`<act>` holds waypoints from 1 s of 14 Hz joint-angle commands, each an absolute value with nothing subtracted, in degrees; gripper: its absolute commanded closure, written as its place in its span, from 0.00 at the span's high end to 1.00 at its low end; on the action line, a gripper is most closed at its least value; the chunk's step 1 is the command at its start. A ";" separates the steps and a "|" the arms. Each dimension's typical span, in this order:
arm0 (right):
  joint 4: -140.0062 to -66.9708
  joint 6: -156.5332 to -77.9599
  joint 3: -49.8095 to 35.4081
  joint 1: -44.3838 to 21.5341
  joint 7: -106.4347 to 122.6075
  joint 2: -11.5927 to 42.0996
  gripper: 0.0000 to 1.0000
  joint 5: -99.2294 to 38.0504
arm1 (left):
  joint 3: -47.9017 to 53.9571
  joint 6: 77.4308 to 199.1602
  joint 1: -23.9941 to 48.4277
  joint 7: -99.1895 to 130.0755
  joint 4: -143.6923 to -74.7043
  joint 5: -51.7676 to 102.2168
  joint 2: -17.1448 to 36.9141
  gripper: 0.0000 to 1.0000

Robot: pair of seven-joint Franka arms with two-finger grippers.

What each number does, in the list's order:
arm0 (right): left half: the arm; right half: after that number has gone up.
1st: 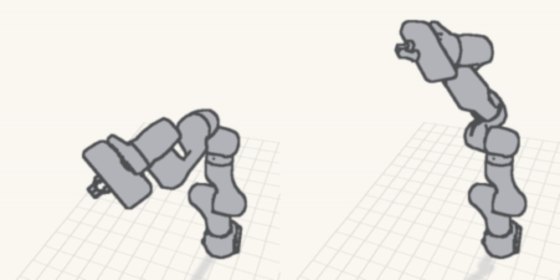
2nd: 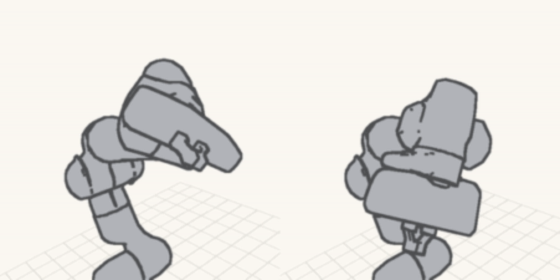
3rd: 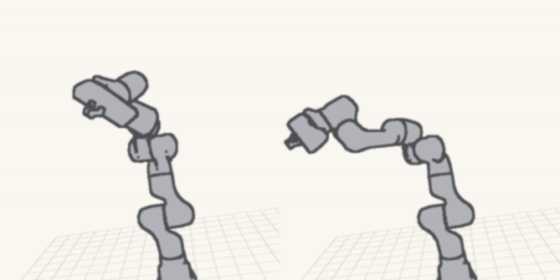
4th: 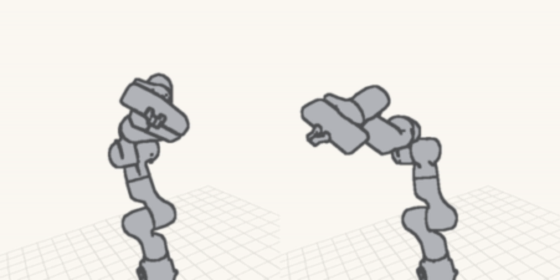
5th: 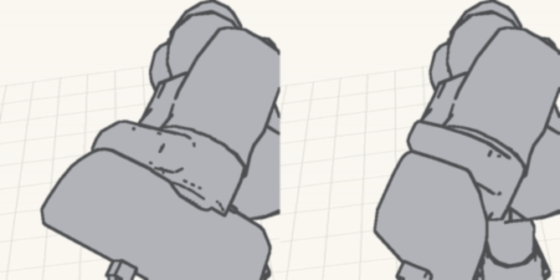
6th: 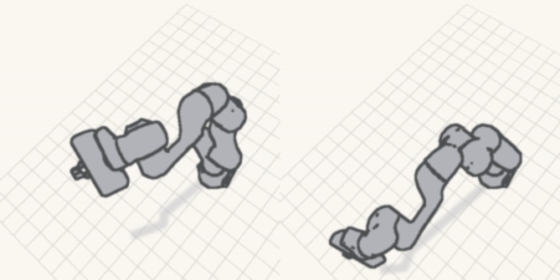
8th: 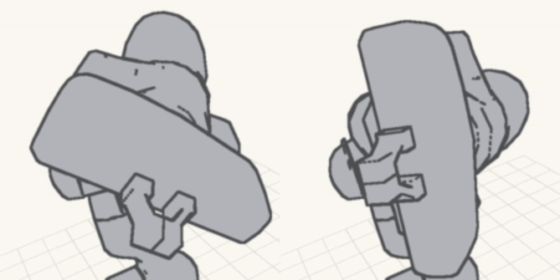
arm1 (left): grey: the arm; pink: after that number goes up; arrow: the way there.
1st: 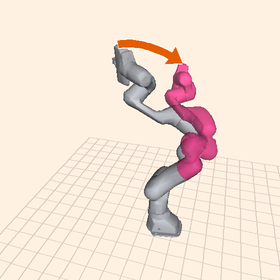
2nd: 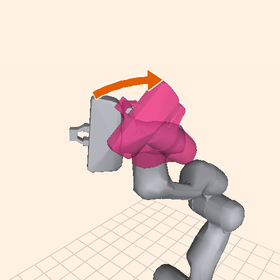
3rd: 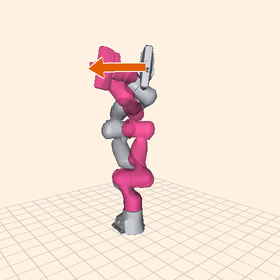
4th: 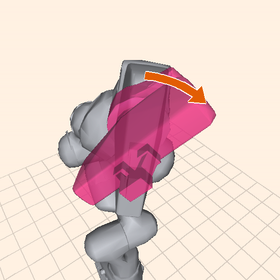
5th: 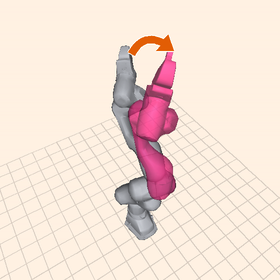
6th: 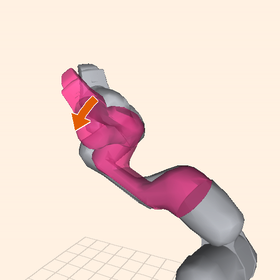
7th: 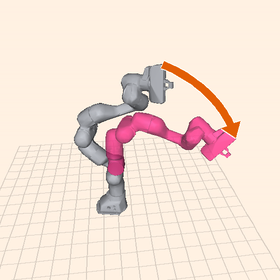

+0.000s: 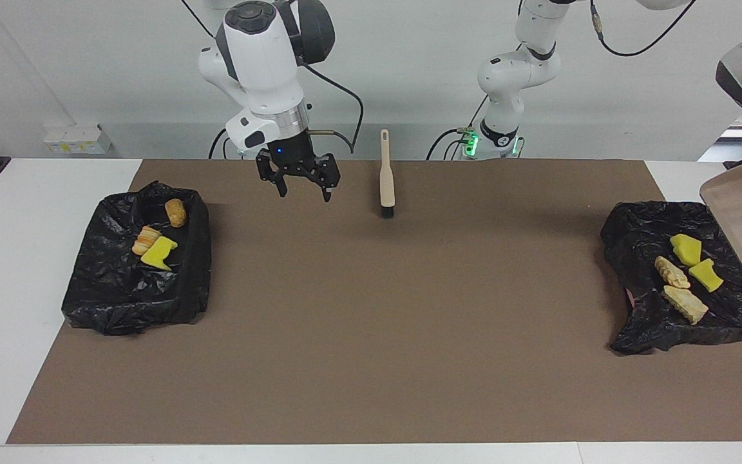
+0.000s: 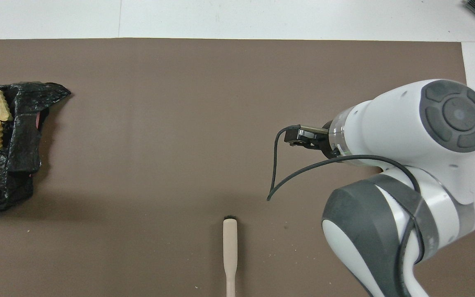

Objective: Sweep and dump trash in bin

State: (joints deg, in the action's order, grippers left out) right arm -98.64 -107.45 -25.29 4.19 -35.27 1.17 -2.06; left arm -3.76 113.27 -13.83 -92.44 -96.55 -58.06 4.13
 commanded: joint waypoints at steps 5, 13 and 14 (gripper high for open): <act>-89.77 -100.65 -17.86 4.83 -27.27 1.23 1.00 0.62 | -3.87 101.35 -7.39 -71.22 -98.17 -36.78 2.81 0.00; -80.60 -82.98 -13.72 4.22 -22.24 1.41 1.00 5.36 | -3.60 96.06 4.11 -33.28 -101.86 -14.53 0.62 0.00; -80.51 -82.36 -12.75 3.17 -22.24 1.41 1.00 5.36 | -3.60 95.89 5.96 -27.65 -102.04 -12.15 0.27 0.00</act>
State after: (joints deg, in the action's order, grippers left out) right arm -82.12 -84.36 -14.15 4.59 -23.32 0.77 4.21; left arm -2.73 96.33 2.69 -36.35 -99.30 -15.78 3.08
